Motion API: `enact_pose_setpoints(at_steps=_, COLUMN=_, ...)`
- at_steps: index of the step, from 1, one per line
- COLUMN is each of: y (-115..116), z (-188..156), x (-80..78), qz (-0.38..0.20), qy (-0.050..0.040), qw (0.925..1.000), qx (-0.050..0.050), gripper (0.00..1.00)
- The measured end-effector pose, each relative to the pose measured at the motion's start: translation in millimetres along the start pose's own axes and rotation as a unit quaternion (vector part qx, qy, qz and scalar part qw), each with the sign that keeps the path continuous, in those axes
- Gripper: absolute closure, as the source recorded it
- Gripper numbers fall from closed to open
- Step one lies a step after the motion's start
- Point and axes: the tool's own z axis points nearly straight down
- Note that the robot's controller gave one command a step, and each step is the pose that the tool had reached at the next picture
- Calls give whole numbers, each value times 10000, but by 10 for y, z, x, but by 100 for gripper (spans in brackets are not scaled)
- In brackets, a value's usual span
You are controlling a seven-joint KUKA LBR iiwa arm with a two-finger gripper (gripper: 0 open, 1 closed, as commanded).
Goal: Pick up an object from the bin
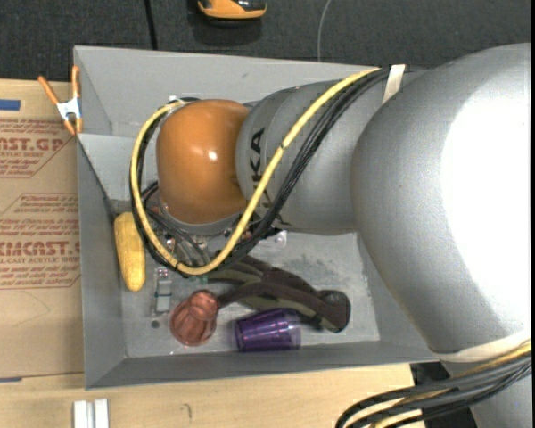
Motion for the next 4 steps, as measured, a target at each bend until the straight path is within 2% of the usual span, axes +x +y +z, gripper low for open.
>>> enact_pose_setpoints(at_steps=1, y=-9, z=-46, x=-22, qz=10, qy=-34, qw=10000, qx=-9, gripper=0)
enact_pose_setpoints(at_steps=2, y=-347, z=11, x=79, qz=-458, qy=-41, qw=9989, qx=-10, gripper=0)
enact_pose_setpoints(at_steps=3, y=-484, z=317, x=216, qz=-1777, qy=-42, qw=9841, qx=0, gripper=0)
enact_pose_setpoints(at_steps=4, y=-686, z=409, x=295, qz=-2377, qy=-30, qw=9713, qx=-4, gripper=0)
